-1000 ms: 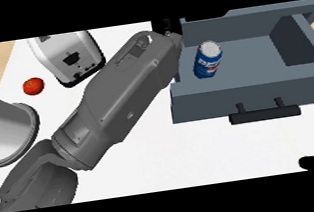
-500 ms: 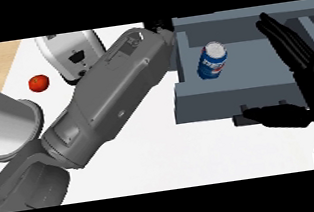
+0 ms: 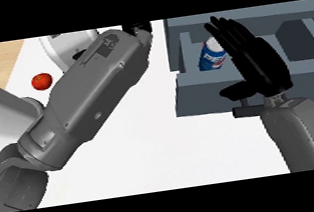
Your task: Pick up the can, place it into the drawer and close the drawer
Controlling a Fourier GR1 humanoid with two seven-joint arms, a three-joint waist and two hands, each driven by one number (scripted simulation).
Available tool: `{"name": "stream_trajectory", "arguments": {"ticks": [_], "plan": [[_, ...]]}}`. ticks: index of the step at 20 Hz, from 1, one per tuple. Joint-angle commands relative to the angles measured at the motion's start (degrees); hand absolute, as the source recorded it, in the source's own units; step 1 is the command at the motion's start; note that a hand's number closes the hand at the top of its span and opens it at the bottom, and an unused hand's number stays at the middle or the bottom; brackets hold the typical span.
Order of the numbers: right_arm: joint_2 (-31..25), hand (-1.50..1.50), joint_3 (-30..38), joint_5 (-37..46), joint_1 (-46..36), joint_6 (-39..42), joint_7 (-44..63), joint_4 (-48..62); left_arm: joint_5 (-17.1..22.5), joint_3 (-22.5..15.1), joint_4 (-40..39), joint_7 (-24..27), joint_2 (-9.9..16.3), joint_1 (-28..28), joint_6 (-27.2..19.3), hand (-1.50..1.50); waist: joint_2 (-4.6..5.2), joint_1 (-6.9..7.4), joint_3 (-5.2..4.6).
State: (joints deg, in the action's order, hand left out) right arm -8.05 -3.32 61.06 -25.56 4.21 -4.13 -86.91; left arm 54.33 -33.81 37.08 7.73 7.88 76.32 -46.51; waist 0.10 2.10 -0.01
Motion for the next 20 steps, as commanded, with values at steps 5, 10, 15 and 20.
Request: {"name": "stream_trajectory", "arguments": {"ticks": [5, 10, 15, 20], "plan": [[1.47, -1.5, 2.08, 7.11, -8.0, -14.17, -1.74, 24.72, -2.26, -0.35, 9.13, -3.87, 6.18, -5.64, -0.59, -1.5, 0.06, 0.83, 0.04], [-0.15, -1.5, 4.24, 9.05, -12.6, -20.49, -3.87, 36.0, -4.4, -0.86, 15.34, -7.5, 9.51, -6.96, -2.39, -1.5, 0.02, 0.49, 0.06], [0.98, -1.5, 6.2, 11.86, -18.87, -28.07, -2.23, 47.61, -4.91, 0.48, 16.28, -9.17, 10.8, -7.26, -1.73, -1.5, 0.68, 1.08, 0.09], [2.08, -1.5, 7.52, 13.36, -21.69, -36.12, -2.44, 54.25, -5.28, 1.44, 18.95, -12.83, 14.4, -6.56, -1.26, -1.5, 0.76, 1.37, 0.12]]}}
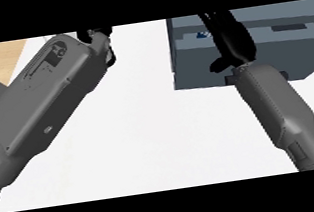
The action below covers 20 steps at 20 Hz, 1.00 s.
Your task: Pick up the can, place it into the drawer and close the drawer
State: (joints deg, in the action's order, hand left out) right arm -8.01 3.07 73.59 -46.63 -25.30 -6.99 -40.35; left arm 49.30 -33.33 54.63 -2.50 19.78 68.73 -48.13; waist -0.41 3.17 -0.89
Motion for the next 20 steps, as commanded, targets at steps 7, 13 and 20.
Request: {"name": "stream_trajectory", "arguments": {"ticks": [7, 13, 20], "plan": [[-1.84, -1.5, 5.87, -1.18, -8.34, -10.44, -2.87, 16.74, -1.52, 1.18, 4.81, -4.28, 4.49, -2.25, 0.17, -1.5, 1.52, 0.75, 1.02], [-4.02, -1.5, 7.27, 0.14, -15.04, -13.3, -0.86, 22.22, -2.97, 0.36, 10.15, -3.17, 4.15, -5.7, 0.19, -1.5, 1.9, 2.36, 1.0], [-5.28, -1.5, 7.93, 1.08, -19.25, -14.15, 1.41, 26.3, -3.59, 1.23, 12.09, -5.8, 6.91, -5.48, 0.52, -1.5, 2.17, 3.18, 1.0]]}}
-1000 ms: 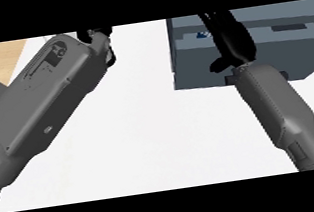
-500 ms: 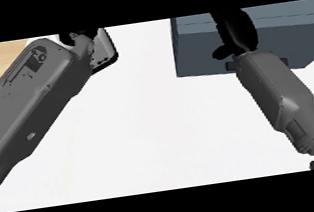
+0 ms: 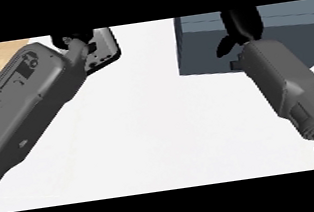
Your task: Pick up the can, place it into the drawer and close the drawer
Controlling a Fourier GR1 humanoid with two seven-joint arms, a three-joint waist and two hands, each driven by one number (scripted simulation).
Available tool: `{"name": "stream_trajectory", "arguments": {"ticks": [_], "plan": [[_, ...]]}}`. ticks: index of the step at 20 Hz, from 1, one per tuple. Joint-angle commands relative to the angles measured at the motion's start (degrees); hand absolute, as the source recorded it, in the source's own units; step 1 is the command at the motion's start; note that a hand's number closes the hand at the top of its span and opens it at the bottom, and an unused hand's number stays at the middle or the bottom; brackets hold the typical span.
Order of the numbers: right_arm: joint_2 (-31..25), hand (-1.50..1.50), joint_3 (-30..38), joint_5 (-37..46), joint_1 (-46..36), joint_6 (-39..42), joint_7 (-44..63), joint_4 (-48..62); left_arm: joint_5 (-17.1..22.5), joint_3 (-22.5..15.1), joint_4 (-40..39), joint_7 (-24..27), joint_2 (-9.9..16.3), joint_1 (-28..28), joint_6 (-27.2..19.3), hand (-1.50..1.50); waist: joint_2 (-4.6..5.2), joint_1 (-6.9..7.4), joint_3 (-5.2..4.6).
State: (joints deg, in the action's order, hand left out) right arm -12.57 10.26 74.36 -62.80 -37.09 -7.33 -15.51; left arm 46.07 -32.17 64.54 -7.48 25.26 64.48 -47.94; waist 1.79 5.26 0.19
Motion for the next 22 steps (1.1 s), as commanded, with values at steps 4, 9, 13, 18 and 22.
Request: {"name": "stream_trajectory", "arguments": {"ticks": [4, 9, 13, 18, 22], "plan": [[-0.62, -1.5, 0.87, 0.72, -5.23, -2.07, 3.29, 2.83, -1.31, -0.51, 2.86, -0.5, 0.83, -2.54, -0.48, -1.5, 0.25, 1.3, -0.07], [-1.81, -1.5, 5.15, -4.94, -9.98, 7.82, -5.35, 4.08, -1.23, 0.07, 3.84, -1.97, 2.04, -1.61, 0.46, -1.5, 0.57, 1.7, 0.04], [2.33, -1.5, 14.69, -15.62, -8.34, 10.25, -10.17, 3.71, -1.17, -0.09, 5.52, -1.64, 2.18, -4.1, 0.35, -1.5, 0.11, 1.6, 0.17], [0.22, -1.5, 22.46, -23.6, -10.44, 16.58, -14.2, 3.37, -0.31, 0.77, 7.59, -3.75, 3.74, -4.1, 0.92, -1.5, -0.15, 1.69, 0.13], [0.69, -1.5, 23.7, -24.7, -9.25, 15.6, -16.63, 3.58, -1.21, 0.49, 8.63, -4.24, 3.89, -4.73, 0.13, -1.5, 0.14, 1.3, 0.01]]}}
